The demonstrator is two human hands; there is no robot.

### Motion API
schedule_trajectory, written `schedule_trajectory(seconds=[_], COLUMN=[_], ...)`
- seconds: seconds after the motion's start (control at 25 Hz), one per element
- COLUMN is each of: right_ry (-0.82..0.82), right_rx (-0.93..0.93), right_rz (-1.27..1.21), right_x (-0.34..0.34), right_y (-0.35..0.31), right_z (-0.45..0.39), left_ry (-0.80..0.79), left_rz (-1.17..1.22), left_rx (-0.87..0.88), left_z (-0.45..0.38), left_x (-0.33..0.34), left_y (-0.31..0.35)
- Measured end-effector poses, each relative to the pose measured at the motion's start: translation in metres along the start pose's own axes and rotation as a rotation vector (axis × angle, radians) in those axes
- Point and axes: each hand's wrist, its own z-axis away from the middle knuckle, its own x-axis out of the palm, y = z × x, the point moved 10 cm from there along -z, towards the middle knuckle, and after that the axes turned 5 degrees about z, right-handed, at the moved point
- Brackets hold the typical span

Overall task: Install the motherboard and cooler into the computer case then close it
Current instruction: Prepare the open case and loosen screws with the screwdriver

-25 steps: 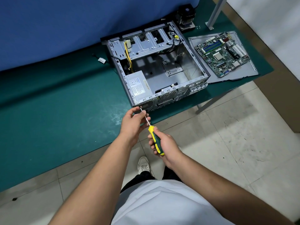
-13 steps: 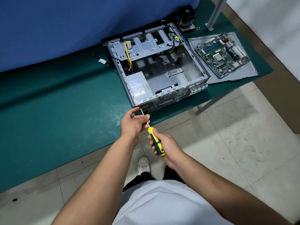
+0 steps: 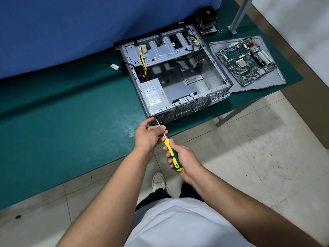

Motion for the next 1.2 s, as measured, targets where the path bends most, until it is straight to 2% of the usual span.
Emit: schedule_trajectory(seconds=[0.12, 0.2, 0.28, 0.32, 0.4, 0.48, 0.52, 0.6, 0.68, 0.72, 0.8, 0.88, 1.04, 1.12, 1.2], right_ry=[-0.097, -0.087, -0.078, -0.086, -0.088, 0.026, 0.117, 0.298, 0.398, 0.416, 0.424, 0.434, 0.383, 0.341, 0.404], right_rx=[0.09, 0.062, 0.003, -0.031, -0.109, -0.21, -0.268, -0.427, -0.585, -0.615, -0.539, -0.443, -0.433, -0.467, -0.597], right_rz=[-0.045, 0.01, 0.085, 0.139, 0.28, 0.463, 0.588, 0.892, 1.182, 1.312, 1.524, 1.596, 1.654, 1.724, 1.699], right_x=[0.006, 0.003, -0.005, -0.011, -0.028, -0.054, -0.067, -0.084, -0.088, -0.089, -0.099, -0.11, -0.112, -0.11, -0.113], right_y=[0.004, 0.002, -0.003, -0.009, -0.034, -0.081, -0.113, -0.184, -0.246, -0.267, -0.288, -0.289, -0.287, -0.298, -0.331], right_z=[0.001, 0.001, 0.004, 0.006, 0.009, 0.006, 0.003, -0.006, -0.02, -0.03, -0.054, -0.067, -0.08, -0.085, -0.089], left_ry=[0.015, 0.0, -0.008, 0.005, 0.062, 0.077, 0.031, -0.084, -0.106, -0.091, -0.033, 0.046, 0.216, 0.263, 0.307], left_rz=[-0.011, -0.062, -0.224, -0.345, -0.624, -0.874, -1.006, -1.305, -1.495, -1.535, -1.579, -1.621, -1.65, -1.627, -1.624], left_rx=[0.022, 0.035, 0.082, 0.152, 0.408, 0.682, 0.762, 0.767, 0.703, 0.669, 0.618, 0.627, 0.742, 0.778, 0.775], left_z=[0.002, 0.004, 0.006, 0.007, 0.011, 0.012, 0.005, -0.024, -0.055, -0.069, -0.091, -0.098, -0.094, -0.092, -0.096], left_x=[0.001, 0.003, 0.005, 0.005, 0.008, 0.027, 0.042, 0.076, 0.096, 0.101, 0.103, 0.102, 0.102, 0.102, 0.102], left_y=[0.001, 0.004, 0.012, 0.021, 0.056, 0.095, 0.106, 0.113, 0.118, 0.12, 0.12, 0.118, 0.115, 0.117, 0.12])
